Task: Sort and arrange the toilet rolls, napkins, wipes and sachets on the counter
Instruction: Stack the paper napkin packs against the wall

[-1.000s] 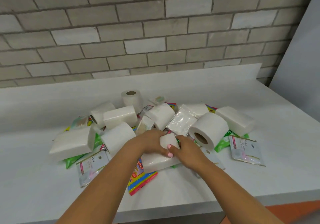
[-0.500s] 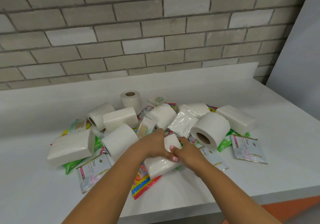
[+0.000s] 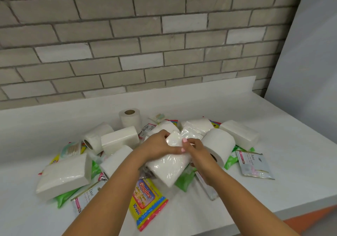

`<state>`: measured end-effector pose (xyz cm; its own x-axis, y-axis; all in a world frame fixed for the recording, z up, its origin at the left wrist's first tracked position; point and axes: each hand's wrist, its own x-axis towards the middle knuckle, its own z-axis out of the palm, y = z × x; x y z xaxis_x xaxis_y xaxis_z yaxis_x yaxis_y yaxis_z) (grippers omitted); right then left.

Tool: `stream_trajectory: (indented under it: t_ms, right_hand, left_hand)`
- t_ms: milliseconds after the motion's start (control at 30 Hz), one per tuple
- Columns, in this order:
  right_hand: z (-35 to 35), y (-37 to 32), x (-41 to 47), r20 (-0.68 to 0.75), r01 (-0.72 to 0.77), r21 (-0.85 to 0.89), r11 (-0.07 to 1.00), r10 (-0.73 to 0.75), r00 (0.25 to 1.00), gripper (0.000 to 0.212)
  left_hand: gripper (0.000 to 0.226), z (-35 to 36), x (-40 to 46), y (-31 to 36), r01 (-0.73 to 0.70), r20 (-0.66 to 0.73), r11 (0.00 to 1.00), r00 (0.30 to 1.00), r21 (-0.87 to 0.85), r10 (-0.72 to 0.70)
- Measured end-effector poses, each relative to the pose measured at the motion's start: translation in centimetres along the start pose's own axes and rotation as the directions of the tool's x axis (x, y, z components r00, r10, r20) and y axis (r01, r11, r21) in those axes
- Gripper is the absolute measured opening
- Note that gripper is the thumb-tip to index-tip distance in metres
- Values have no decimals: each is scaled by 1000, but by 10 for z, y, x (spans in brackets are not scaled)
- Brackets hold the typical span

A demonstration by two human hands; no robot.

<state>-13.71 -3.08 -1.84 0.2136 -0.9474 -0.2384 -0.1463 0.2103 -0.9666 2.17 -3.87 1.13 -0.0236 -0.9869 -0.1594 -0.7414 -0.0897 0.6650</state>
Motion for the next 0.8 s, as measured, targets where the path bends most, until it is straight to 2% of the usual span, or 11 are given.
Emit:
stream_trajectory:
  t_ms: [100,200,333,500,567,633,733,800]
  right_hand:
    - [-1,-12,2,-28,23,193,981,-18,999,67]
    - [-4,-19,5,-50,88,299,950,-76,996,85]
    - [-10,-21,9,-56,98,322,942,-84,995,94]
    - [-36,-31,18,-127,184,267,946,-155,980,80]
    - [-51,-39,25,-157,206,259,944,-169,973,77]
    - [-68,-46,35,-181,212,277,937,-166,969,75]
    - [-98,-59,55,-197,208,297,932,-153,968,61]
    - [-119,-71,73,-193,192,303,934,-137,971,52]
  left_hand:
    - [51,-8,7,10,-50,-69,990,997,-133,42]
    - [52,-11,14,22,-95,-120,959,991,-267,65]
    - [51,-10,28,39,-142,-203,905,977,-400,64]
    - [57,-5,53,62,-122,-88,871,992,-475,91]
    - [67,-5,67,67,-142,-58,861,990,-488,131]
    - [69,-6,83,68,-132,-109,869,990,-478,90]
    - [47,-5,108,64,-127,-189,942,979,-309,70]
    - [41,-2,124,62,-115,-171,969,982,-219,78]
